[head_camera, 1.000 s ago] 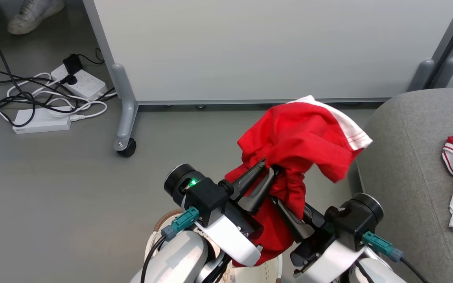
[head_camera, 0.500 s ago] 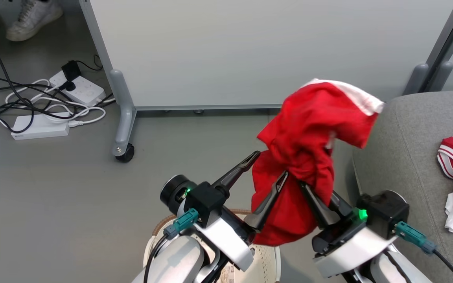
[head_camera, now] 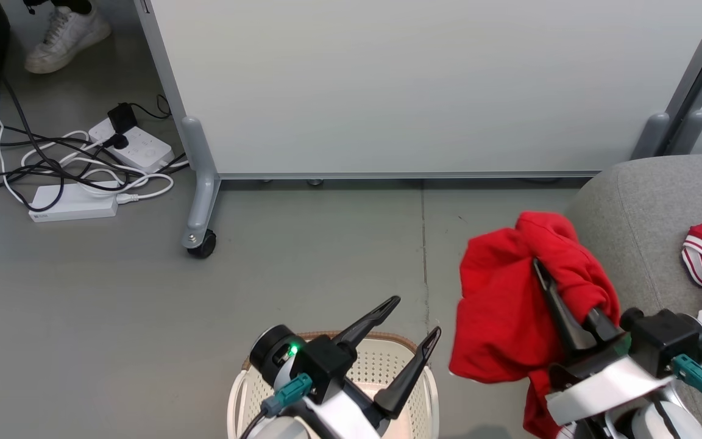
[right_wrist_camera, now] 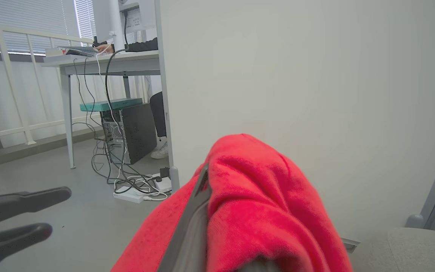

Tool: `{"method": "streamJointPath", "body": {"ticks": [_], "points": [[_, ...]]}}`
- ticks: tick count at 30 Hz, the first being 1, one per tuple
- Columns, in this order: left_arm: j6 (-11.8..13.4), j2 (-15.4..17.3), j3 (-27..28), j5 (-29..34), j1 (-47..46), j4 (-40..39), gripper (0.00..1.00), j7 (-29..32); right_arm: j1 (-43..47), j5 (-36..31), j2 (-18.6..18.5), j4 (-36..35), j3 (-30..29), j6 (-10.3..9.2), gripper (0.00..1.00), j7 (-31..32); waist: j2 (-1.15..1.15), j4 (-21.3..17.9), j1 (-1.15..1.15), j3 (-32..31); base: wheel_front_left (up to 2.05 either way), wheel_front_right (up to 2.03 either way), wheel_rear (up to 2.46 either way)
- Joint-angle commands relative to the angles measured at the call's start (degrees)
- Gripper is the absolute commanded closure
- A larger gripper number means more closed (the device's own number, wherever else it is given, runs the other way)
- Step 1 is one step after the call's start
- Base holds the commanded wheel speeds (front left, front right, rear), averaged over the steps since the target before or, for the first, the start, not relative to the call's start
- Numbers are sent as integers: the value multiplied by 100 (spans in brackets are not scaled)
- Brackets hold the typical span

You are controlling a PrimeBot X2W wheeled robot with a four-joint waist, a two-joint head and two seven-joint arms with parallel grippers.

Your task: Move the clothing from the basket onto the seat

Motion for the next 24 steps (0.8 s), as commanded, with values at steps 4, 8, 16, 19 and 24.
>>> {"method": "streamJointPath", "body": {"ticks": [4, 8, 16, 19, 24], "points": [[-49, 24, 111, 114, 246, -47, 0, -10, 206, -245, -11, 89, -271, -1, 100, -21, 0, -2, 0, -18, 0, 0, 0], [-48, 25, 198, 87, 498, -112, 0, -10, 391, -375, 68, 133, -548, -1, 100, -21, 0, -28, 0, -28, 0, 0, 0], [-54, 149, -42, -76, 674, -389, 0, -10, 673, -482, 198, 354, -1036, -1, 100, -21, 0, -26, 0, 0, 0, 0, 0], [-55, 193, -138, -79, 714, -401, 0, -10, 752, -495, 248, 474, -1170, -2, 100, -21, 0, -16, 0, 19, 0, 0, 0], [-55, 240, -188, -81, 761, -330, 0, -10, 832, -508, 317, 630, -1302, -2, 100, -21, 0, 0, 0, 52, 0, 0, 0]]}}
